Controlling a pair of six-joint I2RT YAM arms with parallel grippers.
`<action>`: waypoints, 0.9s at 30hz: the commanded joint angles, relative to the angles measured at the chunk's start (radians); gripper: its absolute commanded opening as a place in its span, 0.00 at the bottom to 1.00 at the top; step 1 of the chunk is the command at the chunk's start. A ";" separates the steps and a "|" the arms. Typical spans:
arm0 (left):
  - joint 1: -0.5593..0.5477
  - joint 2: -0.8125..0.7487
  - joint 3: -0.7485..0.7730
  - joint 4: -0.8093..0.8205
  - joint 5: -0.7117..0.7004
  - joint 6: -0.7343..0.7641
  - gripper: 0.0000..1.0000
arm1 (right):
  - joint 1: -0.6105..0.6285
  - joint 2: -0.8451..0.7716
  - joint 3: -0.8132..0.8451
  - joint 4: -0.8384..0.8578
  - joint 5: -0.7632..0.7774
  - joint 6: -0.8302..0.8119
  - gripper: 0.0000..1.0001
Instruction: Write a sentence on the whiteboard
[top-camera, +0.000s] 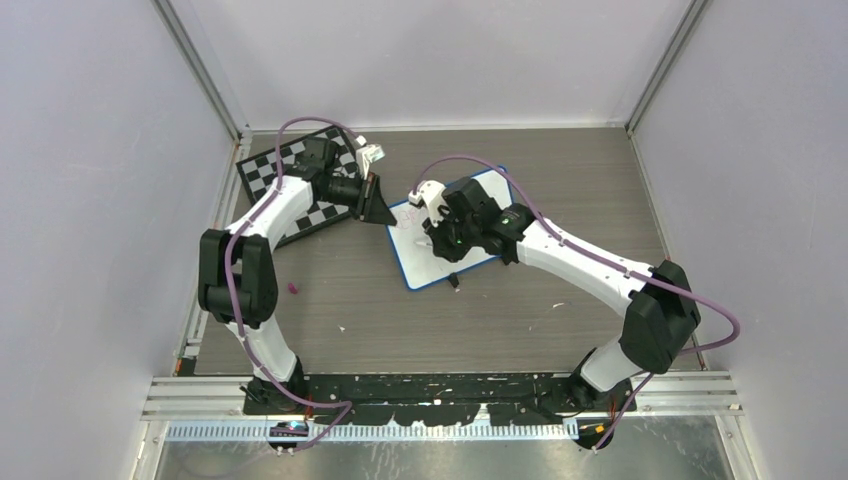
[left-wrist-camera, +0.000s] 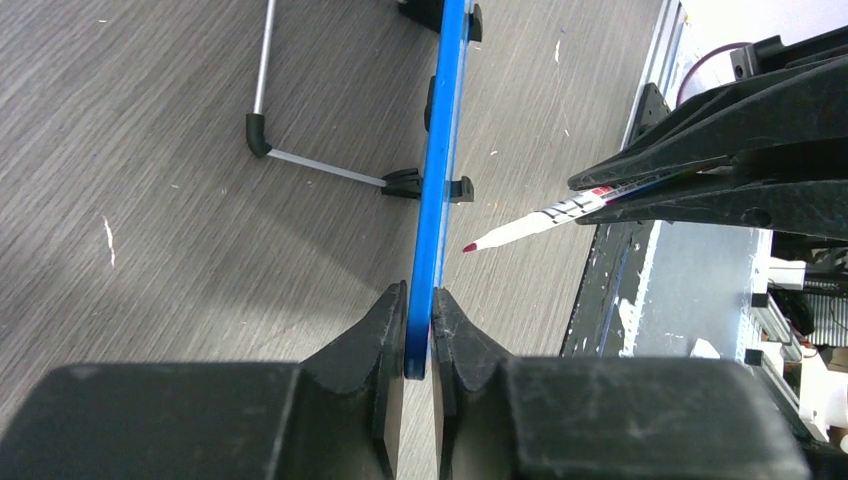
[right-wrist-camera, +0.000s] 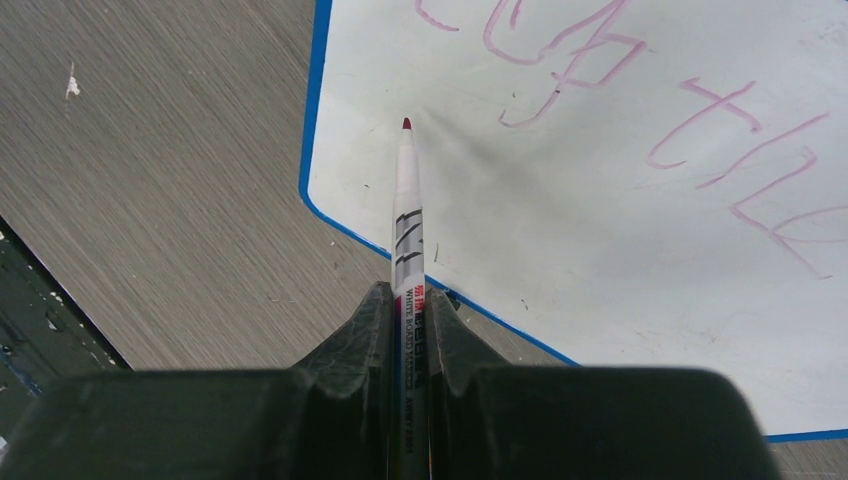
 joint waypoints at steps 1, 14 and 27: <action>-0.008 0.000 -0.008 0.032 0.022 0.011 0.14 | 0.017 0.003 0.023 0.049 0.019 0.019 0.00; -0.010 0.001 -0.015 0.036 0.017 0.018 0.05 | 0.022 0.017 0.026 0.051 -0.014 0.052 0.00; -0.010 0.003 -0.018 0.036 0.019 0.019 0.00 | 0.022 0.029 0.030 0.053 -0.019 0.062 0.00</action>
